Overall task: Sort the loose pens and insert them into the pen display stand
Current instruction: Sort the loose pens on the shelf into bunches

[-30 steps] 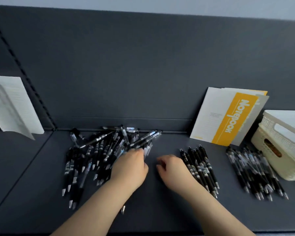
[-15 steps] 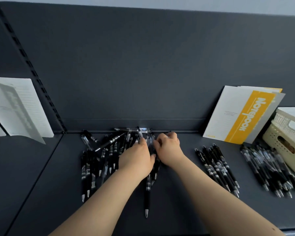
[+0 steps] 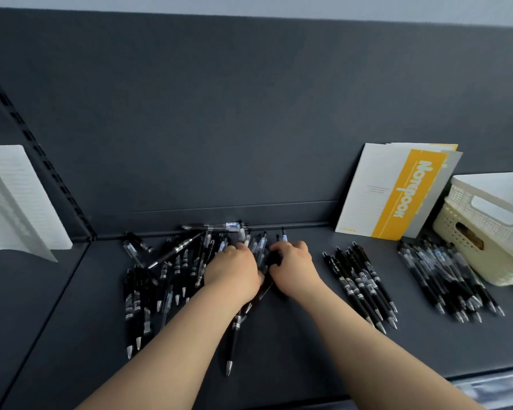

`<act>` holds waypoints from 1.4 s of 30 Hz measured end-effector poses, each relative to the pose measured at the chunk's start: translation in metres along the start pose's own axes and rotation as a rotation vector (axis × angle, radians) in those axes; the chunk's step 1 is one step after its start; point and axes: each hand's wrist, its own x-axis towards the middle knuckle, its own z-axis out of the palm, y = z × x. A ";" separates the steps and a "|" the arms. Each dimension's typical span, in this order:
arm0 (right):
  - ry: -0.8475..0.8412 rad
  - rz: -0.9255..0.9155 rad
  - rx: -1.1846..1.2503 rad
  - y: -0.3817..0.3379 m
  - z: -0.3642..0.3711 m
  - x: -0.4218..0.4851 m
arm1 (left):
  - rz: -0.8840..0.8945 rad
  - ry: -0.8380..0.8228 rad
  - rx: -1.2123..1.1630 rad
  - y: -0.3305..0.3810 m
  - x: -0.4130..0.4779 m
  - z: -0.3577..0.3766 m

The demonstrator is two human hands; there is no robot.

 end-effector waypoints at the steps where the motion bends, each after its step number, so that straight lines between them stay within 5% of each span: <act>1: -0.003 -0.017 0.005 0.001 -0.002 -0.001 | -0.009 -0.008 0.009 0.001 0.003 -0.002; 12: -0.016 -0.026 0.390 0.003 -0.002 -0.004 | -0.104 -0.009 -0.026 -0.001 0.019 -0.009; 18: 0.036 -0.036 0.667 0.011 -0.022 -0.008 | -0.059 0.140 -0.420 -0.018 0.019 -0.028; 24: -0.230 -0.049 0.974 0.003 -0.044 -0.024 | 0.024 0.242 -0.840 -0.014 0.010 -0.051; 30: -0.431 -0.103 0.808 -0.010 -0.021 -0.046 | -0.031 0.306 -1.084 0.007 0.001 -0.042; 42: -0.577 -0.183 0.930 -0.012 -0.038 -0.055 | -0.160 0.264 -1.693 0.012 -0.022 -0.071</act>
